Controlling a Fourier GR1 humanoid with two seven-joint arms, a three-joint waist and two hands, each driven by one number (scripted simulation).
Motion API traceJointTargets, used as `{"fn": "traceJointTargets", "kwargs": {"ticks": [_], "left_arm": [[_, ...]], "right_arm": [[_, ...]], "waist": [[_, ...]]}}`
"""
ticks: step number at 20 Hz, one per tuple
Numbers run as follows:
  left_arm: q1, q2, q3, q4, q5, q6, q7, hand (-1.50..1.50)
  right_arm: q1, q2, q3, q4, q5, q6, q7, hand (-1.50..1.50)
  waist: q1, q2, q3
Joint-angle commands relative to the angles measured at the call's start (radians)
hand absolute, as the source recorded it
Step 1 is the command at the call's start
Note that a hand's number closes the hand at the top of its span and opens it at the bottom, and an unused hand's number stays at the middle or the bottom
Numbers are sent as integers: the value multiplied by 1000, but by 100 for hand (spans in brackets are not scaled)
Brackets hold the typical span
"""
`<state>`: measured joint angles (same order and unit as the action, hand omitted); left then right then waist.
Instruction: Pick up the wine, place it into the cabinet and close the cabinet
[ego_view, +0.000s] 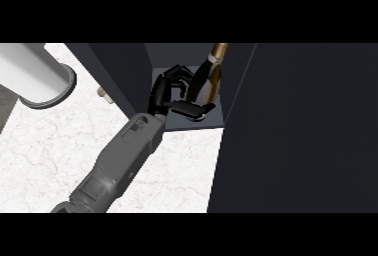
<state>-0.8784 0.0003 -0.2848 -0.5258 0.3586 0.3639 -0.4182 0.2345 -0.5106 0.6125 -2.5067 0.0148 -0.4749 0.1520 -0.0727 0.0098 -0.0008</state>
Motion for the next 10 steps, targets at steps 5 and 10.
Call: {"fn": "traceJointTargets", "kwargs": {"ticks": [5,10], "left_arm": [[-121,0,84,187,69,16,-39,150],[-173,14,114,267,95,-17,-22,150]], "right_arm": [[78,-38,-15,-141,-84,44,-9,-150],[95,-23,9,-142,-66,42,-9,-150]], "waist": [[-22,13,1],[-24,14,-1]]}}
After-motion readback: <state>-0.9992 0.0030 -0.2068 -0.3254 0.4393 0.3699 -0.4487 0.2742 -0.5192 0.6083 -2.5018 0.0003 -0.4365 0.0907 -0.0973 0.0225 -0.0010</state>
